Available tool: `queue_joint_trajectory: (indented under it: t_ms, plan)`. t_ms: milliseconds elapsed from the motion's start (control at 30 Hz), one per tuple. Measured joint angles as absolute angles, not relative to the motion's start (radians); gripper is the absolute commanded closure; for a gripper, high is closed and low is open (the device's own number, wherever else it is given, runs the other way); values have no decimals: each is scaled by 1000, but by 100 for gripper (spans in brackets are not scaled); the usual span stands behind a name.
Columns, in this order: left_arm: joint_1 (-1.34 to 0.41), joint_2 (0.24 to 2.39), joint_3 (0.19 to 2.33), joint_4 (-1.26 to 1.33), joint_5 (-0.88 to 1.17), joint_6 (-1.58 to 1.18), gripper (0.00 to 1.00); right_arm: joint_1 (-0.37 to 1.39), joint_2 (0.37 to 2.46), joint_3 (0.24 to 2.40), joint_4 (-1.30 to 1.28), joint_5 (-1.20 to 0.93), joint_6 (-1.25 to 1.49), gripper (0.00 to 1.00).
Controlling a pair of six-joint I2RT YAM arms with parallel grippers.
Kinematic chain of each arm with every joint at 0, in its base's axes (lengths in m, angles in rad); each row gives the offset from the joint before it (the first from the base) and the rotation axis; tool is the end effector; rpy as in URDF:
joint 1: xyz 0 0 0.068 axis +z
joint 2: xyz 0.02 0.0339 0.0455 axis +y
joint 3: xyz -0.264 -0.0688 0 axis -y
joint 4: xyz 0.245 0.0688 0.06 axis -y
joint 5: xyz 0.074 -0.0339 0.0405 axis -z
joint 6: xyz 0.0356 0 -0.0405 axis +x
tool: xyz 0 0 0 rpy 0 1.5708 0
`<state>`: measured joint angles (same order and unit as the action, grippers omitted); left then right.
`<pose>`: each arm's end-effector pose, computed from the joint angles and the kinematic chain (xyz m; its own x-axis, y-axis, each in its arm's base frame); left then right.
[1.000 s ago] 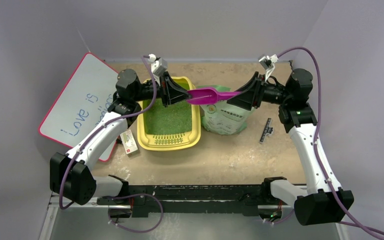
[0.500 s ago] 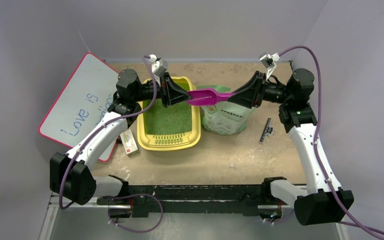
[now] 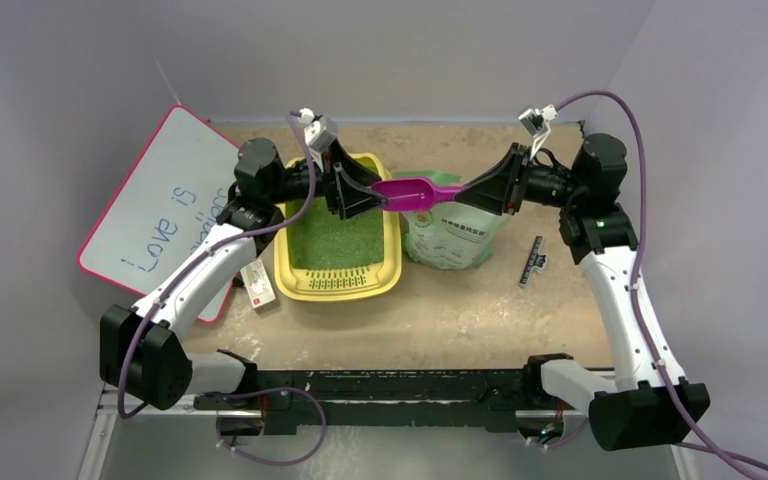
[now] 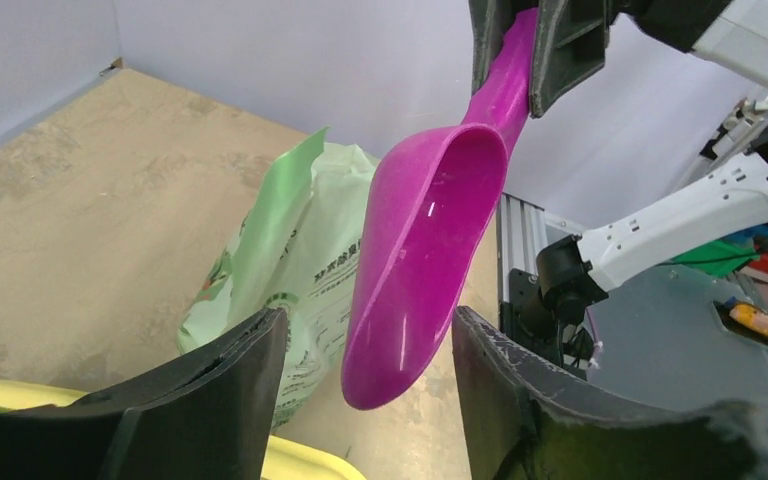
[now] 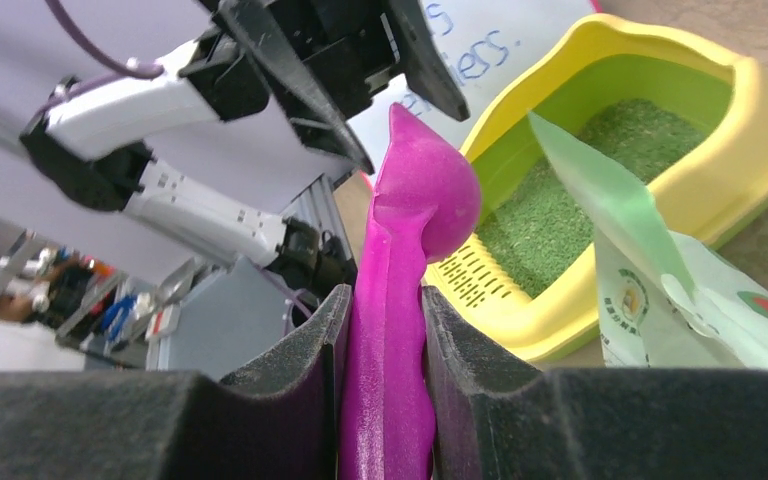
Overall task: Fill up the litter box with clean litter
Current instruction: 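Pick up the spatula from the center of the board, then scoop the cat litter from the cat litter bag.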
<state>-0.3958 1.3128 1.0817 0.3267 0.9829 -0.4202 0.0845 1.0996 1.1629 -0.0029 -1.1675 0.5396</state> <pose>0.2637 -0.1423 0.3800 -0.3186 -0.1121 -0.9412 0.9289 0.1606 -0.3336 0.2251 0.0519 0.4294 -0.4354 0.1655 -0.8849 -0.8442 0.2664 0.4652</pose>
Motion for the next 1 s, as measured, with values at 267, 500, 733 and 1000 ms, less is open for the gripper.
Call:
queue_joint_trajectory:
  t_ms: [267, 500, 733, 1000]
  plan:
    - [-395, 1291, 1079, 292, 754, -352, 26, 45, 1113, 1386, -344, -957, 443, 100]
    - [-395, 1230, 1039, 339, 591, -268, 23, -68, 1187, 1747, -735, -715, 340, 100]
    - [-410, 1356, 1037, 372, 662, -233, 23, -70, 1269, 2022, -1083, -436, 252, 100]
    - [-472, 1414, 1063, 282, 677, -112, 23, -70, 1317, 2033, -1252, -305, 249, 100]
